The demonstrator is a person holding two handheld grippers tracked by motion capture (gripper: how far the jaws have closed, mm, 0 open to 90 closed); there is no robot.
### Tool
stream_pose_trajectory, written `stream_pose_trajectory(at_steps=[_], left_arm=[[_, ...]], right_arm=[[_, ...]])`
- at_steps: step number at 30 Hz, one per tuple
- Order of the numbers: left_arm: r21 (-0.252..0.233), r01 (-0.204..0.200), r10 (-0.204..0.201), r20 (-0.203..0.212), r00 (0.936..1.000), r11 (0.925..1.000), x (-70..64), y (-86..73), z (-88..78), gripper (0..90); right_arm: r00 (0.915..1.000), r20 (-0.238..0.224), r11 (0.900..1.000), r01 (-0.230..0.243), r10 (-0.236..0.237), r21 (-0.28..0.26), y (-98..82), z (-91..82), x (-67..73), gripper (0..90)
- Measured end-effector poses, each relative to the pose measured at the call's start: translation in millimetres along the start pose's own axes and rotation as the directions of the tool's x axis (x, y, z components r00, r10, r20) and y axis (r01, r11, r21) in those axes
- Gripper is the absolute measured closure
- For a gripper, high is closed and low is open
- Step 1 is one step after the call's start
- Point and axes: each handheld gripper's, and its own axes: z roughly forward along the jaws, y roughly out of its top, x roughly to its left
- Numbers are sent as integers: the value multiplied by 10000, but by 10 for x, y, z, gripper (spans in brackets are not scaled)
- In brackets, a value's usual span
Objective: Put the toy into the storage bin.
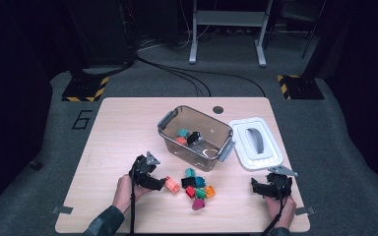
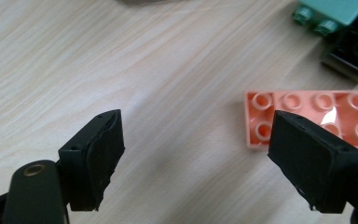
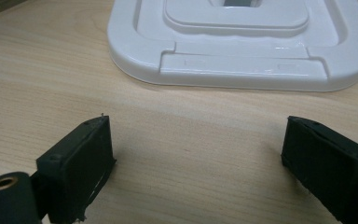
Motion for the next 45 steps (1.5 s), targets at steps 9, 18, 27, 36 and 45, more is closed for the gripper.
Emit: stream_pose_trajectory(at_steps=[9, 18, 27, 36, 45], left_arm=[[-192, 762, -770, -451, 9960, 9969, 109, 28, 67, 184], [-770, 422, -421, 21, 9991, 9961, -231, 221, 25, 178], [-346, 157, -160, -85, 9998, 9993, -367, 251, 201, 183], [212, -386, 387, -51, 9992, 9990, -346, 84, 81, 181], [553, -359, 361, -27, 9993, 9978, -280, 52, 35, 230]], right_arm=[[10000, 4, 10000, -8, 8, -18, 0, 1, 0, 80], [10000, 7, 10000, -2, 2, -5, 0, 0, 0, 80], [10000, 17, 10000, -5, 5, -11, -1, -1, 0, 81], [10000, 18, 10000, -8, 8, -9, 0, -1, 0, 81], [10000, 24, 10000, -10, 10, -13, 0, -1, 0, 82]])
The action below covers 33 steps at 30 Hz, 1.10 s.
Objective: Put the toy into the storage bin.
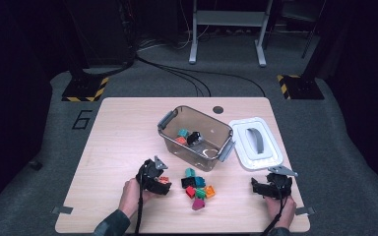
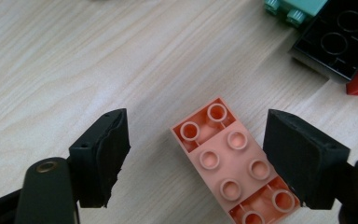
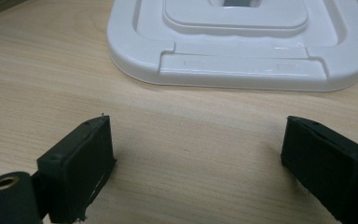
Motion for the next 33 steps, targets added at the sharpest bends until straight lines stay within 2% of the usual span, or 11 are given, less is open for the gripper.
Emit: stream_pose_trajectory(at_steps=[5, 11, 17, 23, 25, 28, 31, 33], left_arm=[[262, -24, 21, 105, 9999, 9997, 22, -44, -37, 233], [64, 452, -454, 470, 9979, 9990, 85, 9, -33, 253], [249, 723, -737, 616, 9954, 9971, 80, 56, 49, 391], [402, 557, -584, 697, 9959, 9976, 72, 61, 59, 522], [446, 572, -603, 700, 9957, 9974, 71, 64, 67, 523], [523, 617, -651, 649, 9958, 9967, 70, 57, 85, 452], [645, 546, -585, 604, 9965, 9964, 79, 36, 97, 459], [646, 515, -556, 634, 9964, 9966, 85, 32, 87, 503]], right_arm=[[10000, -8, 10000, 0, 0, 2, 0, 0, -1, 82], [10000, -2, 10000, -6, 6, 2, 0, 0, -1, 83], [10000, 3, 10000, -5, 5, -2, 0, 0, -1, 84], [10000, 6, 10000, -7, 7, -1, 0, 0, -1, 84], [10000, 6, 10000, -8, 8, -4, 0, 0, -1, 84], [10000, 6, 10000, -9, 9, -2, 0, 0, -1, 84], [10000, 6, 10000, -12, 12, -3, 0, -1, -1, 85], [10000, 4, 10000, -16, 16, -9, 0, -1, -1, 85]])
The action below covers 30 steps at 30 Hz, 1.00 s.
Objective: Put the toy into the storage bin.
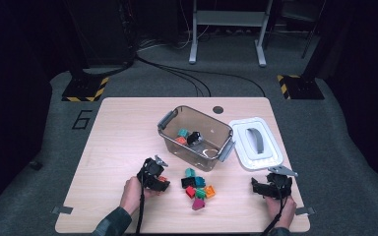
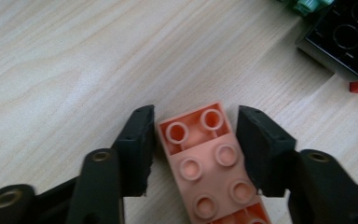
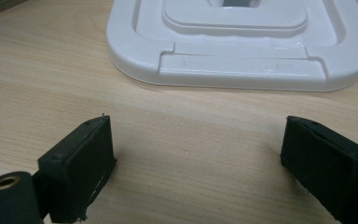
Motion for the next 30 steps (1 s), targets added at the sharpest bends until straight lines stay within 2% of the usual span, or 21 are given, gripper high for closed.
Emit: stream_pose_trajectory(at_steps=[5, 9, 12, 16, 22, 30], left_arm=[[-149, -72, 74, 151, 9999, 9999, -6, -8, -16, 564], [-364, -156, 166, 267, 9995, 9992, 6, -12, -47, 571], [-564, 28, -3, 435, 9991, 9984, 12, -11, -83, 574], [-831, 40, 2, 503, 9987, 9965, 28, 3, -140, 576], [-1170, 93, -49, 379, 9993, 9931, 43, 46, -218, 578], [-1544, -178, 203, 146, 9997, 9879, 97, 166, -348, 580]], right_arm=[[10000, 1, 10000, -4, 4, -2, 0, 0, 0, 86], [10000, 0, 10000, 1, -1, -3, 0, 0, -1, 86], [10000, 6, 10000, -2, 2, -7, 0, 0, 0, 86], [10000, 7, 10000, -2, 2, -7, 0, 0, 0, 86], [10000, 6, 10000, -2, 2, 0, 0, 0, -1, 86], [10000, 0, 10000, -1, 1, -4, 1, 1, -1, 86]])
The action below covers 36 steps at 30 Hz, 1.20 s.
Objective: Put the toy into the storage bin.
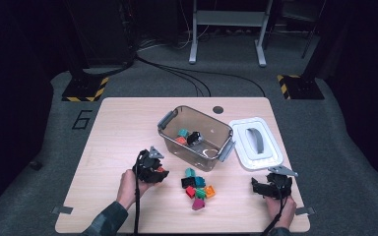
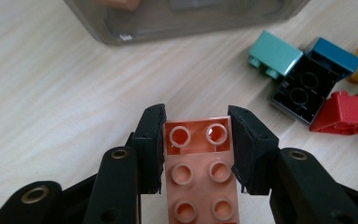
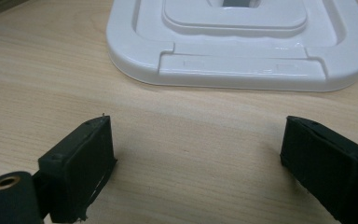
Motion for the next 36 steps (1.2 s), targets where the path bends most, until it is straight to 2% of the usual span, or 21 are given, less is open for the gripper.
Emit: stream_pose_trajectory(at_steps=[22, 36], left_arm=[[-904, -302, 257, -501, 9984, 9954, 190, 557, -412, 582], [-1302, -639, 545, -746, 9957, 9894, 272, 978, -538, 583]], right_arm=[[10000, -8, 10000, 9, -9, 1, 0, 1, 0, 85], [10000, -10, 10000, 11, -11, 7, 1, 1, 0, 85]])
